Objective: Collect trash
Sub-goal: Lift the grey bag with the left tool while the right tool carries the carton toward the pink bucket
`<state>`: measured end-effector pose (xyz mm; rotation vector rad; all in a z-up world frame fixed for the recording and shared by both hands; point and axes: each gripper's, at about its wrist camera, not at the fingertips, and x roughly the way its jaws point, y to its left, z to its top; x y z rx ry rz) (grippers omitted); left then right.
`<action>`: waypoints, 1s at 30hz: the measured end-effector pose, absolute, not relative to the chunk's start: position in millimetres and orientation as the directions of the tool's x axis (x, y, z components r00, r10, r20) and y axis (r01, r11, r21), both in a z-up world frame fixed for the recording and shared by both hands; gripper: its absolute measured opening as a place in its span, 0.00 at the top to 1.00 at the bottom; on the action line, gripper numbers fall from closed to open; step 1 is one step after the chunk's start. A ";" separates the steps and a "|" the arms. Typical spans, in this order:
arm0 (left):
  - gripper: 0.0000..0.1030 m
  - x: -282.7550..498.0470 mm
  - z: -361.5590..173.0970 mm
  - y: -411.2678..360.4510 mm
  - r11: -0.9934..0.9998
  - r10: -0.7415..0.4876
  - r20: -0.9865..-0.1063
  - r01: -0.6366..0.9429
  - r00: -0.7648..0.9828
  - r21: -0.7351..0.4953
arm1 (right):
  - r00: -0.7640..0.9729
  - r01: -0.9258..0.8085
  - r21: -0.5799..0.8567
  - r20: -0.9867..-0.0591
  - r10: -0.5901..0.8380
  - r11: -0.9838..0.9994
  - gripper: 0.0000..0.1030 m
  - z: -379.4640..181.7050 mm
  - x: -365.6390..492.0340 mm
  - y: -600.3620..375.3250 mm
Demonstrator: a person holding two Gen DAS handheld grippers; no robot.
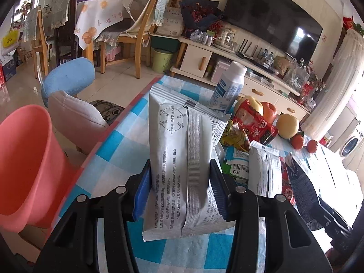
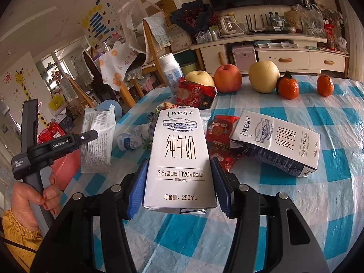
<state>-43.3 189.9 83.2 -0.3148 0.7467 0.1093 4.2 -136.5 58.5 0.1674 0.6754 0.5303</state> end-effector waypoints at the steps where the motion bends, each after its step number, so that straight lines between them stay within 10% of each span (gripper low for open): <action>1: 0.52 -45.8 87.0 192.9 0.946 -0.005 -0.676 -0.216 0.737 -0.242 | 0.655 -0.417 0.307 -0.551 0.517 0.856 0.46 60.2 2.3 -131.9; 24: 0.52 -145.1 129.7 411.8 0.707 0.385 -0.631 -0.655 0.673 -0.267 | 0.439 -0.771 0.176 -0.549 0.711 0.612 0.46 112.4 -35.9 149.6; 27: 0.51 -154.1 121.1 439.7 0.661 0.393 -0.655 -0.693 0.645 -0.286 | 0.401 -0.798 0.162 -0.574 0.713 0.580 0.76 109.1 -29.5 186.3; 30: 0.51 -155.6 112.0 457.4 0.631 0.394 -0.681 -0.720 0.618 -0.288 | 0.369 -0.816 0.153 -0.604 0.706 0.558 0.76 98.7 -21.2 221.3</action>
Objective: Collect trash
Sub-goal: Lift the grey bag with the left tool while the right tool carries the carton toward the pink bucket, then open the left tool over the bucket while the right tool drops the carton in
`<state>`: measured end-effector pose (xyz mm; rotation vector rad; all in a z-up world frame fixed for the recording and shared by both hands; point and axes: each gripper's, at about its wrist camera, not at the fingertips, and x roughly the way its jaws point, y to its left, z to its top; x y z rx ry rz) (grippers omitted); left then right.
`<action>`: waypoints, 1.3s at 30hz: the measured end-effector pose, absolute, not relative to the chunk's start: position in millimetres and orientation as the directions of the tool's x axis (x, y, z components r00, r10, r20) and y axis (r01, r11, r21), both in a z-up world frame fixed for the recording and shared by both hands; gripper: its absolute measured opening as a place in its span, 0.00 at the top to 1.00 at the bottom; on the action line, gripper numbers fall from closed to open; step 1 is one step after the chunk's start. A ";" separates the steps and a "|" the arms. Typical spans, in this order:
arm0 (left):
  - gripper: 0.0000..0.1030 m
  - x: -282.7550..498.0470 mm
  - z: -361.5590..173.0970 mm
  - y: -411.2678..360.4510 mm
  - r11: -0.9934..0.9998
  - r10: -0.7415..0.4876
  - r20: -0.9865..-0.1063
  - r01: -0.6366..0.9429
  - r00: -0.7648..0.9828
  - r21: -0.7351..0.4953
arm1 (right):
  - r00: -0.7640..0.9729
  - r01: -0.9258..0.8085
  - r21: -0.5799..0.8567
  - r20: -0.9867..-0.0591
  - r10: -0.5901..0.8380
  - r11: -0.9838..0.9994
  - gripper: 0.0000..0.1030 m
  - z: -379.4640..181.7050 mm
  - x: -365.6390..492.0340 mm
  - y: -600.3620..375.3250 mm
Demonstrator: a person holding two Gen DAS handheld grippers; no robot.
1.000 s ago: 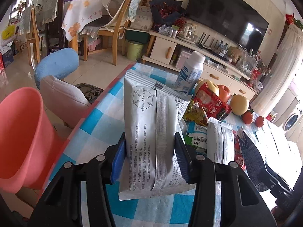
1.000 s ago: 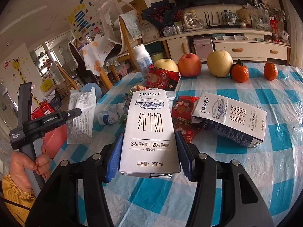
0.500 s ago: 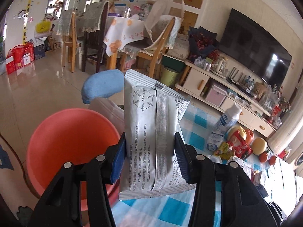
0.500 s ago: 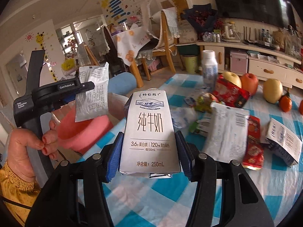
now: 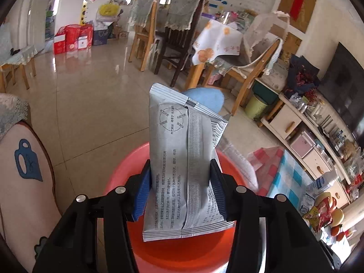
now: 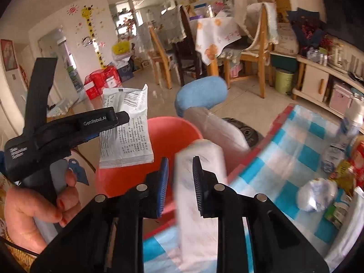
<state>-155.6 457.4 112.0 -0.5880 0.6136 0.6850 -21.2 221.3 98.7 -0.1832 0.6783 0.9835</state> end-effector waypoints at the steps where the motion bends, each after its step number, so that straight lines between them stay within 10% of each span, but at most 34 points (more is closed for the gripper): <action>1: 0.51 -155.1 107.7 462.9 0.625 0.392 -0.693 -0.728 0.605 -0.282 | 0.374 -0.818 0.135 -0.614 0.695 0.560 0.76 94.2 -19.3 230.8; 5: 0.51 -146.9 89.9 472.1 0.625 0.350 -0.739 -0.731 0.576 -0.274 | 0.390 -0.795 0.142 -0.626 0.675 0.590 0.74 75.1 -13.4 242.4; 9: 0.51 -141.1 82.8 469.3 0.625 0.342 -0.754 -0.735 0.561 -0.263 | 0.478 -0.714 0.163 -0.597 0.644 0.681 0.18 69.9 -16.1 210.1; 25: 0.51 -130.2 83.4 451.0 0.632 0.365 -0.752 -0.739 0.549 -0.233 | 0.316 -0.612 0.366 -0.699 0.641 0.701 0.17 4.2 -43.9 196.8; 39: 0.50 -126.4 82.8 443.6 0.642 0.365 -0.754 -0.734 0.546 -0.221 | 0.514 -0.614 0.082 -0.713 0.476 0.785 0.10 21.4 -45.1 154.7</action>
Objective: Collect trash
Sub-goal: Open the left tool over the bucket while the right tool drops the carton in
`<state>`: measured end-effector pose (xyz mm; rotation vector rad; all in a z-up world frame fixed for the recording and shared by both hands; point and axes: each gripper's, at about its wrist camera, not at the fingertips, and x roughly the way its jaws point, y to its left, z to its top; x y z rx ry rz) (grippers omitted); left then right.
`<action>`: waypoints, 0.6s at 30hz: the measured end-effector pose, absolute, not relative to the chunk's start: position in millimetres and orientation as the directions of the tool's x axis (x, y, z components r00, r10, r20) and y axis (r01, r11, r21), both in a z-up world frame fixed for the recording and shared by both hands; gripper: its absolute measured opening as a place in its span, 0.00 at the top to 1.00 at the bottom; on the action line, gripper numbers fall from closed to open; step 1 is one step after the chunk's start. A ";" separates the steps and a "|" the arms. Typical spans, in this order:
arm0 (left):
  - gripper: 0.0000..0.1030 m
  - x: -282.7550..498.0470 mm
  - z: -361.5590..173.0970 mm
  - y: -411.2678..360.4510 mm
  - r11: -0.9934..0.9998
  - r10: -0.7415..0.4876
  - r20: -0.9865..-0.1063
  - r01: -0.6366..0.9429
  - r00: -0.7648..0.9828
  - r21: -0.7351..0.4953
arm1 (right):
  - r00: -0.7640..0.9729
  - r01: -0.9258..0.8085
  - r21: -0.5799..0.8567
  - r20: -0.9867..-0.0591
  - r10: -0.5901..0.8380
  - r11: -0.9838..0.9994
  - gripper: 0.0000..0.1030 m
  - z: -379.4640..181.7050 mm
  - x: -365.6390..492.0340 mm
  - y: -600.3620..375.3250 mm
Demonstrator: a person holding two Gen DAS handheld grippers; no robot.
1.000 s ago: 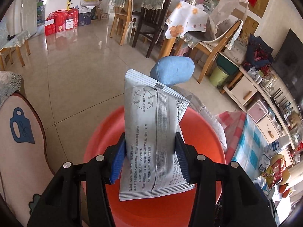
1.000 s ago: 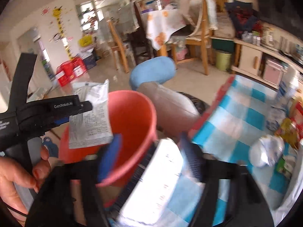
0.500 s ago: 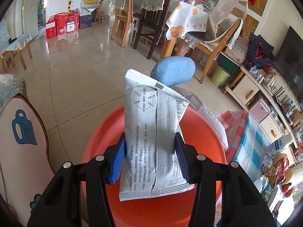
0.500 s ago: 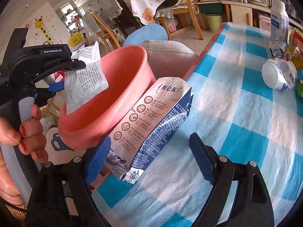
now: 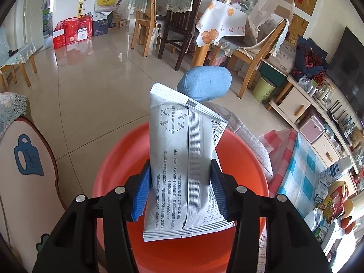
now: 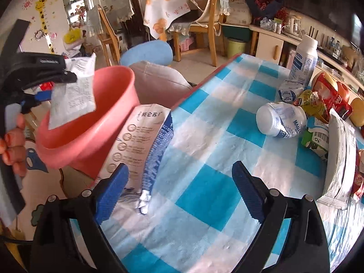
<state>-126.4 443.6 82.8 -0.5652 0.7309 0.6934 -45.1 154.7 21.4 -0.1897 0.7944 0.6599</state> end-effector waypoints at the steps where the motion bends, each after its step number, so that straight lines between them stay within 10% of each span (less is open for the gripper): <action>1: 0.50 -126.3 82.8 444.0 0.643 0.363 -0.755 -0.733 0.546 -0.222 | 0.500 -0.628 0.098 -0.710 0.496 0.772 0.10 22.1 -51.8 155.7; 9: 0.50 -126.2 82.6 442.8 0.637 0.370 -0.756 -0.740 0.540 -0.217 | 0.476 -0.694 0.040 -0.723 0.500 0.719 0.10 6.8 -73.0 198.7; 12: 0.50 -126.3 81.8 443.0 0.634 0.372 -0.758 -0.743 0.536 -0.214 | 0.468 -0.666 0.065 -0.739 0.484 0.743 0.41 0.2 -60.4 198.1; 18: 0.50 -127.1 81.5 443.8 0.630 0.369 -0.758 -0.744 0.538 -0.221 | 0.518 -0.623 0.081 -0.702 0.488 0.778 0.42 8.2 -53.1 175.6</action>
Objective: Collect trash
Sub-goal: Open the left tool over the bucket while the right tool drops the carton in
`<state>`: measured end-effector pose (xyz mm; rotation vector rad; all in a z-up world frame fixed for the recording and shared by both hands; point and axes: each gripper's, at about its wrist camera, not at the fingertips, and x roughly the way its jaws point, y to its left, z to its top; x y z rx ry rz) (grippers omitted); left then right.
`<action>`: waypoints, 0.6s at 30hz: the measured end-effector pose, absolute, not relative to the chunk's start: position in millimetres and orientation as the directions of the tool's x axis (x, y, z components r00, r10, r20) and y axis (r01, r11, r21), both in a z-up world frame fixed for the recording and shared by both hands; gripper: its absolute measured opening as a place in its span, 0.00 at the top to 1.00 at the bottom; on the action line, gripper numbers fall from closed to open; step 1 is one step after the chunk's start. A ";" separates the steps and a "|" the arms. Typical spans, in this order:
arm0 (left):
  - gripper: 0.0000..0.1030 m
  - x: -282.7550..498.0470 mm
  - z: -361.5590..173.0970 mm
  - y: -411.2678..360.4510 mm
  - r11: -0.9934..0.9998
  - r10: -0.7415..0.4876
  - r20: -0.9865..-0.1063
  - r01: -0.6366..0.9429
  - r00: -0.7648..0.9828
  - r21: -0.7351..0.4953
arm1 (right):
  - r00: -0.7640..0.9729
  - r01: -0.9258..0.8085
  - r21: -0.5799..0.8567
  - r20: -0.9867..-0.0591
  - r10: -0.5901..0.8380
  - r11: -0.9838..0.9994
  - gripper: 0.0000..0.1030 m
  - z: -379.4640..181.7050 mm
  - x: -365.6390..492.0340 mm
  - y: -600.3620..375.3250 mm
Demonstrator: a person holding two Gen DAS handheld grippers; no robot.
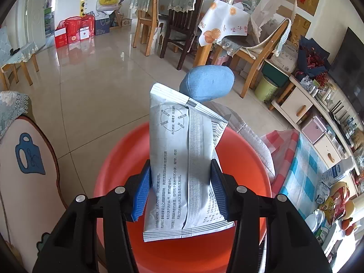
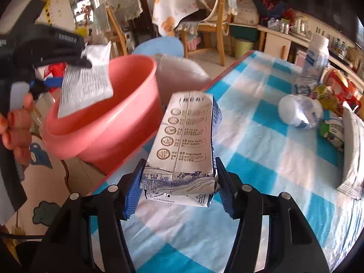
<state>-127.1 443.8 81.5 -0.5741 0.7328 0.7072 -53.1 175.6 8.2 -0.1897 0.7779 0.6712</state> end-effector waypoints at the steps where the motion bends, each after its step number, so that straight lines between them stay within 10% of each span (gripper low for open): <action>1: 0.50 -127.8 81.7 444.0 0.627 0.370 -0.757 -0.746 0.539 -0.225 | 0.534 -0.617 0.080 -0.688 0.491 0.783 0.42 13.4 -53.1 171.4; 18: 0.50 -140.1 74.6 457.9 0.569 0.369 -0.765 -0.779 0.529 -0.264 | 0.561 -0.756 0.102 -0.408 0.720 0.646 0.42 144.2 -59.7 210.2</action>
